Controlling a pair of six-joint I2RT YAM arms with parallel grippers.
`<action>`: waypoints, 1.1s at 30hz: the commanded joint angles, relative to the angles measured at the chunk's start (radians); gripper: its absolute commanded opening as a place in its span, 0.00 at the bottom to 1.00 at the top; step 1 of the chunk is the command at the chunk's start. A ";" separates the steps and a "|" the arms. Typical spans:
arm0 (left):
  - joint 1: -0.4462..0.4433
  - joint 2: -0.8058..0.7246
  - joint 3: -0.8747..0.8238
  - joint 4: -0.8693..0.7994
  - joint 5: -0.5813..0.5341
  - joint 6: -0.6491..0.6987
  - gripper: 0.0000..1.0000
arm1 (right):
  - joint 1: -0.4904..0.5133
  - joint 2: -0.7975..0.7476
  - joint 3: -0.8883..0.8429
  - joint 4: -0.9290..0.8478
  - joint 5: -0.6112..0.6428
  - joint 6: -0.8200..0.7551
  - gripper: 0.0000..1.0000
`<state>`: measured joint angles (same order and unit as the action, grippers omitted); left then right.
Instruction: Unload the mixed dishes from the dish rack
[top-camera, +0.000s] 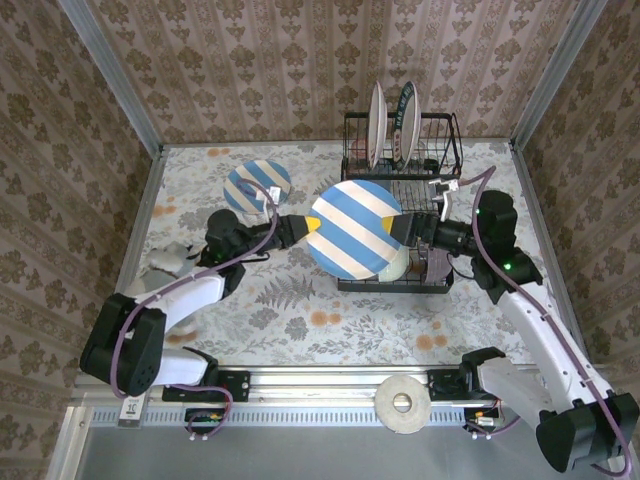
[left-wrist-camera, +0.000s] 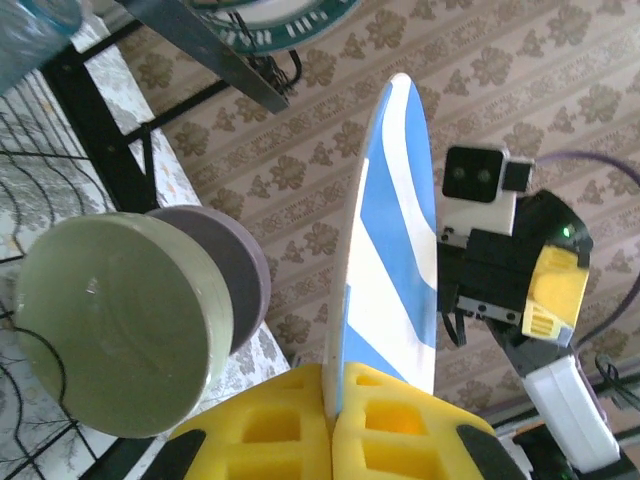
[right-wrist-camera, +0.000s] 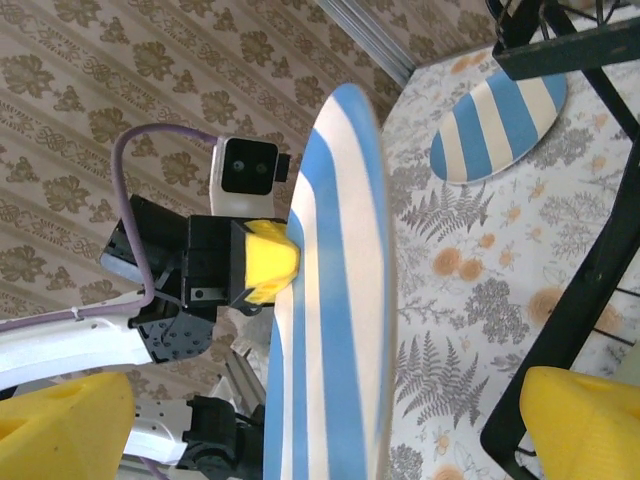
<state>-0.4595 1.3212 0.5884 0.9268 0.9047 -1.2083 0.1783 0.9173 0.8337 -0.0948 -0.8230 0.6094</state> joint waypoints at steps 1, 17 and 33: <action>0.068 -0.076 -0.008 -0.042 -0.041 0.032 0.00 | -0.004 -0.031 -0.042 0.098 0.013 -0.016 1.00; 0.407 -0.215 0.005 -0.413 -0.173 0.168 0.00 | 0.071 -0.140 -0.254 0.369 0.058 -0.020 1.00; 0.508 0.238 0.214 -0.387 -0.317 0.245 0.00 | 0.126 -0.202 -0.277 0.346 0.106 -0.045 1.00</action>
<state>0.0288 1.5024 0.7208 0.5007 0.6056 -1.0080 0.2928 0.7277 0.5655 0.2295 -0.7353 0.5800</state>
